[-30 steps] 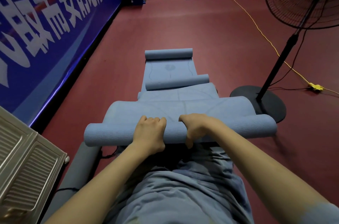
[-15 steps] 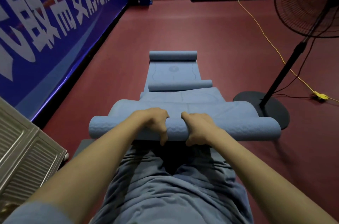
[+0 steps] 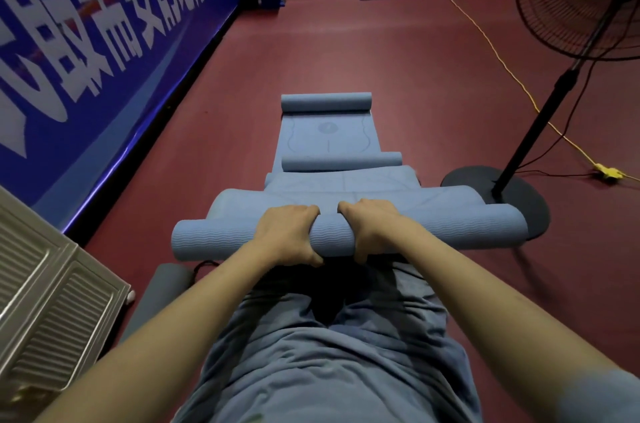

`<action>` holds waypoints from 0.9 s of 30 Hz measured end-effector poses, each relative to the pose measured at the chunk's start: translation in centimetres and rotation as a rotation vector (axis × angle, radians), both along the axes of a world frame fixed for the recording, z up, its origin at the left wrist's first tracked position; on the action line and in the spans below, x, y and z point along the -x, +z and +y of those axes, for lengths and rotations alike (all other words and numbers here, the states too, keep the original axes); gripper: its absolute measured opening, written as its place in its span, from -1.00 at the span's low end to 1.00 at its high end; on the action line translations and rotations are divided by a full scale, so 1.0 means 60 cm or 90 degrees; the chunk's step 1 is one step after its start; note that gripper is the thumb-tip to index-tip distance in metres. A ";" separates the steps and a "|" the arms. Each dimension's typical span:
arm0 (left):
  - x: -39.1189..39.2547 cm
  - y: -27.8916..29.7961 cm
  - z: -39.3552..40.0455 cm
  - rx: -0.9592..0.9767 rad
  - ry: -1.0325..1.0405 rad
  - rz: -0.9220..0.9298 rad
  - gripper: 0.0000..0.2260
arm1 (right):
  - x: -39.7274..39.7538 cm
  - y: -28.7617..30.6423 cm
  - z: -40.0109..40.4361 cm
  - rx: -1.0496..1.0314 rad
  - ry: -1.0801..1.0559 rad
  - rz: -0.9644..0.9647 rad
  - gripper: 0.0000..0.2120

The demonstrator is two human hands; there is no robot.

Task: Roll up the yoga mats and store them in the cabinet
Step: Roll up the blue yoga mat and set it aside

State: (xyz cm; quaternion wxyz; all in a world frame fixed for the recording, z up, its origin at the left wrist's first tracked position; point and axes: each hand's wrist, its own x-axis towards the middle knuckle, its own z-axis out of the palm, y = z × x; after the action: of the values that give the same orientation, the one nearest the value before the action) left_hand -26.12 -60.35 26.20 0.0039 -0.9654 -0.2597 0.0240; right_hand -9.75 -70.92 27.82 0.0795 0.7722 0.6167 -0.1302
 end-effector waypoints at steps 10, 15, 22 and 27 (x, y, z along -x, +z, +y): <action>0.006 -0.047 -0.023 -0.146 0.006 -0.077 -0.02 | -0.021 0.022 0.027 0.087 -0.009 0.074 -0.25; -0.007 -0.051 -0.022 -0.204 0.019 -0.097 -0.57 | -0.025 0.006 0.019 0.052 -0.017 0.060 -0.14; -0.038 0.005 0.007 -0.102 0.005 0.055 -0.48 | -0.032 -0.014 0.017 -0.058 -0.056 0.070 -0.19; -0.061 0.029 0.041 0.000 0.001 0.139 -0.42 | -0.033 -0.021 0.021 -0.083 -0.044 0.044 -0.26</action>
State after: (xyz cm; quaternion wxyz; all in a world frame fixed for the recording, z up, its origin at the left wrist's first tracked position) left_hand -22.48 -57.89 27.95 0.0319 -0.9569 -0.2584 0.1287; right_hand -7.75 -69.65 26.57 0.0033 0.7918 0.5991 -0.1189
